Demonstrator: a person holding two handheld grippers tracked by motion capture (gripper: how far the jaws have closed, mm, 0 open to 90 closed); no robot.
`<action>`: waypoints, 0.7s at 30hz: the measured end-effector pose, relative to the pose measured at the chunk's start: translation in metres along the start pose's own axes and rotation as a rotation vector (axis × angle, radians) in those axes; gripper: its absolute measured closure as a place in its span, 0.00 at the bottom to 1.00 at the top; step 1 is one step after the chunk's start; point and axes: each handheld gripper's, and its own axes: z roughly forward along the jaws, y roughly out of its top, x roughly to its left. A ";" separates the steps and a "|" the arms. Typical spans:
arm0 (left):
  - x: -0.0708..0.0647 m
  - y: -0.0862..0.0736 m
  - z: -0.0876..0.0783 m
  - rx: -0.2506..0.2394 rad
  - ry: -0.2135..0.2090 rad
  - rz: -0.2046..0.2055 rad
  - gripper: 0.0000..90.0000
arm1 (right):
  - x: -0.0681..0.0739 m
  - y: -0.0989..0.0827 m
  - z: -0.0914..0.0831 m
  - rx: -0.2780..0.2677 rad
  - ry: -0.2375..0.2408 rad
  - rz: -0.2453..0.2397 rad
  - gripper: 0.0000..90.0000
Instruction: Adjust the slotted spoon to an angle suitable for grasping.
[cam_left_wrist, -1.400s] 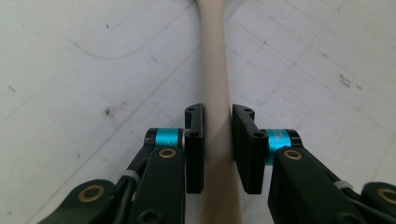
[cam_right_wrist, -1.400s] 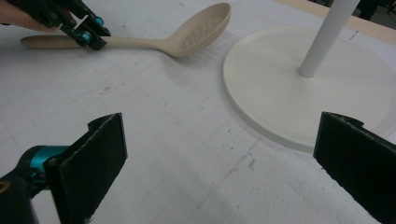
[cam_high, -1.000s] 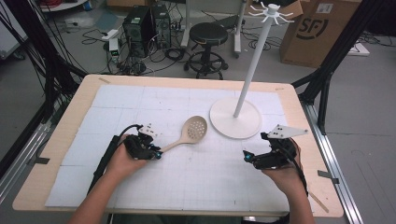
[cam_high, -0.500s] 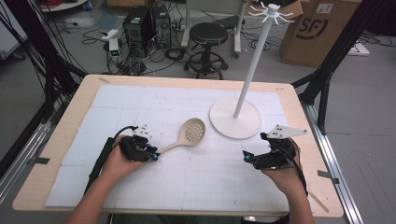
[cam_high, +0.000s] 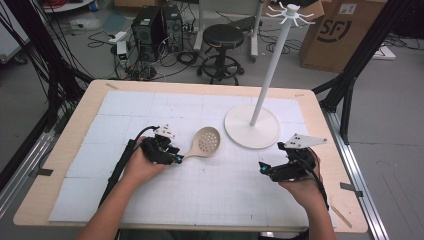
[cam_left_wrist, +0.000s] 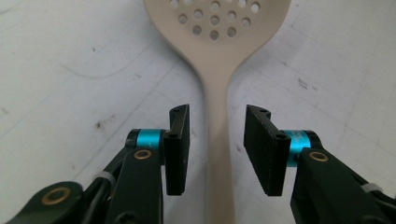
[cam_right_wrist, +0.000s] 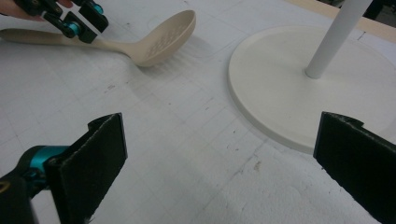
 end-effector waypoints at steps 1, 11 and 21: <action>0.000 0.002 0.003 0.002 -0.001 -0.003 0.68 | 0.000 0.000 0.000 0.000 0.001 -0.001 0.02; -0.008 0.008 0.022 0.061 0.026 0.070 0.85 | -0.003 -0.001 -0.003 -0.004 0.000 0.006 0.02; -0.043 0.027 0.043 0.073 -0.058 0.184 0.86 | -0.002 0.002 -0.005 -0.014 0.002 -0.002 0.02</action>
